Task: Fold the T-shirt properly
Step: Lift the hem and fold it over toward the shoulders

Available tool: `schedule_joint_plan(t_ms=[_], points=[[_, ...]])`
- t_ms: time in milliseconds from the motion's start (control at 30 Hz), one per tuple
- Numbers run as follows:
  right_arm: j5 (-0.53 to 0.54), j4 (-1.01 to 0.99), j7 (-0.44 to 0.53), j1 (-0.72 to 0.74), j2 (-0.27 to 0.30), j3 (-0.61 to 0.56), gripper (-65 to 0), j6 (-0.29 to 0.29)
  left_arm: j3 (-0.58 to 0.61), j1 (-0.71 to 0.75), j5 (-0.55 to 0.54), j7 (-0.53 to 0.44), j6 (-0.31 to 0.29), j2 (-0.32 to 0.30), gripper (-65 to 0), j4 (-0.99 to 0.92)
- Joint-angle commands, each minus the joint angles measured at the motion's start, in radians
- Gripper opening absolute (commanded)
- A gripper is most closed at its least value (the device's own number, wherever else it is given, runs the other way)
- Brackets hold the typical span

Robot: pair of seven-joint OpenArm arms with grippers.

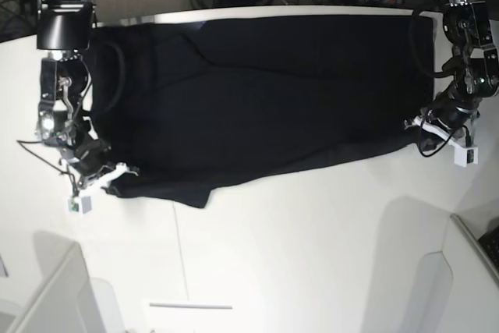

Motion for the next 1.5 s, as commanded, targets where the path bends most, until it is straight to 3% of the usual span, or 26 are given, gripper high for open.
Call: schedule_joint_plan(t_ms=[0,300,600,1167,1467], points=[[0.01,0.033,0.01,0.008,0.013,0.016,-65.0,0.003,-0.009,0.007,-0.024,-0.015,-0.004,-0.023,-65.0,0.015],[0.01,0.145,-0.059,-0.074,0.013,0.091,-65.0,0.003,-0.083,0.134,-0.041,-0.012,-0.004,-0.018,-65.0,0.168],[0.011,0.257,-0.096,-0.177,0.012,0.164,-65.0,0.003,-0.084,0.233,-0.042,-0.012,-0.004,-0.018,-65.0,0.239],[0.016,0.416,-0.116,-0.335,0.012,0.203,-65.0,0.003,-0.104,0.299,-0.042,-0.015,-0.004,-0.02,-65.0,0.247],[0.016,0.456,-0.116,-0.4,0.012,0.204,-65.0,0.003,-0.104,0.326,-0.034,-0.016,-0.058,-0.023,-65.0,0.247]])
